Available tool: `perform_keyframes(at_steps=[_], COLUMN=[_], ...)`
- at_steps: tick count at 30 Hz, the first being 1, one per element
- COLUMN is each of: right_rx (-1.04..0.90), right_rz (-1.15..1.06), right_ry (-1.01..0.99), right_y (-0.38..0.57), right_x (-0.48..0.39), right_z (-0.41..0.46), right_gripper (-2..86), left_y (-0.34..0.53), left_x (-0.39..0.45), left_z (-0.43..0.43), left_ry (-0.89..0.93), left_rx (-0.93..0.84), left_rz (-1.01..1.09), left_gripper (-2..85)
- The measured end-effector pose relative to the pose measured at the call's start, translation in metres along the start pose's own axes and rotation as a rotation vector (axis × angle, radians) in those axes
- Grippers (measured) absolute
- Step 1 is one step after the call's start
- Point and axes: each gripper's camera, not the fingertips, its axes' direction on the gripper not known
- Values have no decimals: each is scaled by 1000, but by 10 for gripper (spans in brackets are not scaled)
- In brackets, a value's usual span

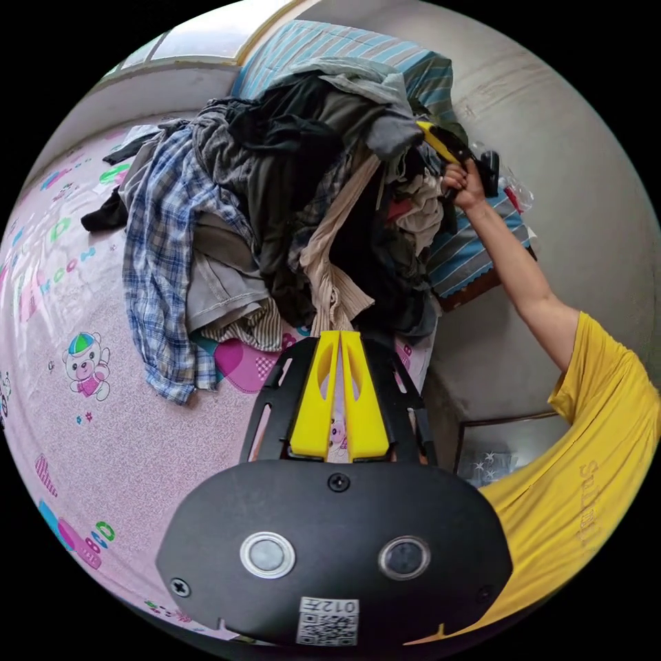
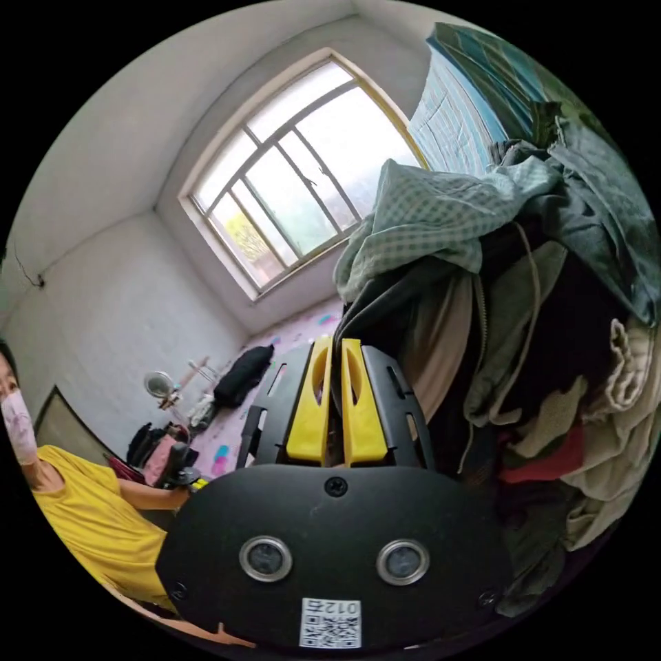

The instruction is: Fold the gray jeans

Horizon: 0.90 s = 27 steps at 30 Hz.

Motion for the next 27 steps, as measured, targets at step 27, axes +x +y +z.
perform_keyframes(at_steps=[27], right_rx=[124], right_rz=[180], right_ry=[-289], right_y=[32], right_x=[32], right_z=[-155], right_gripper=[26], left_y=[-216], left_x=[257], left_z=[123], left_ry=[-529], left_rx=[147], left_rz=[380], left_gripper=[12])
